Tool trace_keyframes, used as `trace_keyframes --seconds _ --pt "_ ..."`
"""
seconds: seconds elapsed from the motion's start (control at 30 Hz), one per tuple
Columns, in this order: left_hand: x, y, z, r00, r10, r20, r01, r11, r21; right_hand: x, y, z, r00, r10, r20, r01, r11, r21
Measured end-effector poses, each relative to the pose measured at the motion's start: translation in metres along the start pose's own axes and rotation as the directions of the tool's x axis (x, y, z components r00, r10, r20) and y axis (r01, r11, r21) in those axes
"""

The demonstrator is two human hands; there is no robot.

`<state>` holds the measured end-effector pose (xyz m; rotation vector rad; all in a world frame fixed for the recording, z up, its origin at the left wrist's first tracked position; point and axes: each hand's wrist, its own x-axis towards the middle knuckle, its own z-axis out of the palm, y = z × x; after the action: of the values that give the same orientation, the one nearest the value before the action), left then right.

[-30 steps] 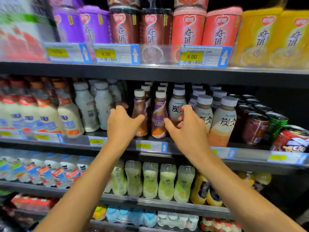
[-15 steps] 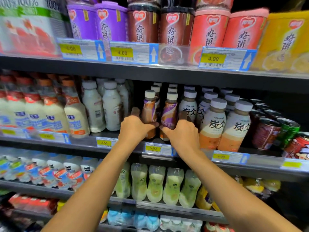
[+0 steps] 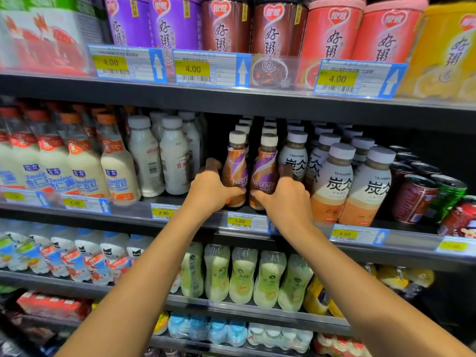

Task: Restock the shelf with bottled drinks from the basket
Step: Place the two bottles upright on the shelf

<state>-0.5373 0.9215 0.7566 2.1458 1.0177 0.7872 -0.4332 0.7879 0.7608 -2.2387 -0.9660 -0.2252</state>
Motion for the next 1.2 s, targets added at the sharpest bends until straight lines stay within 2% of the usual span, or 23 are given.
trace_keyframes --seconds 0.2,0.3,0.47,1.2 --pt "-0.002 -0.003 -0.005 0.997 0.069 0.042 -0.066 0.996 -0.065 0.000 0.003 -0.001 1.000 0.000 0.025 -0.001 1.000 0.013" --pt "-0.005 -0.001 -0.004 0.996 0.059 0.063 -0.058 0.998 -0.005 0.001 0.003 0.000 0.999 0.015 0.044 -0.014 1.000 -0.002" --pt "-0.007 0.002 0.002 0.998 0.068 0.002 -0.068 0.994 0.084 0.003 0.004 0.001 0.998 0.013 0.067 -0.013 1.000 0.009" --pt "-0.011 0.003 -0.004 0.993 0.100 0.068 -0.107 0.988 0.115 0.002 0.004 0.001 0.998 0.016 0.065 -0.017 1.000 0.010"
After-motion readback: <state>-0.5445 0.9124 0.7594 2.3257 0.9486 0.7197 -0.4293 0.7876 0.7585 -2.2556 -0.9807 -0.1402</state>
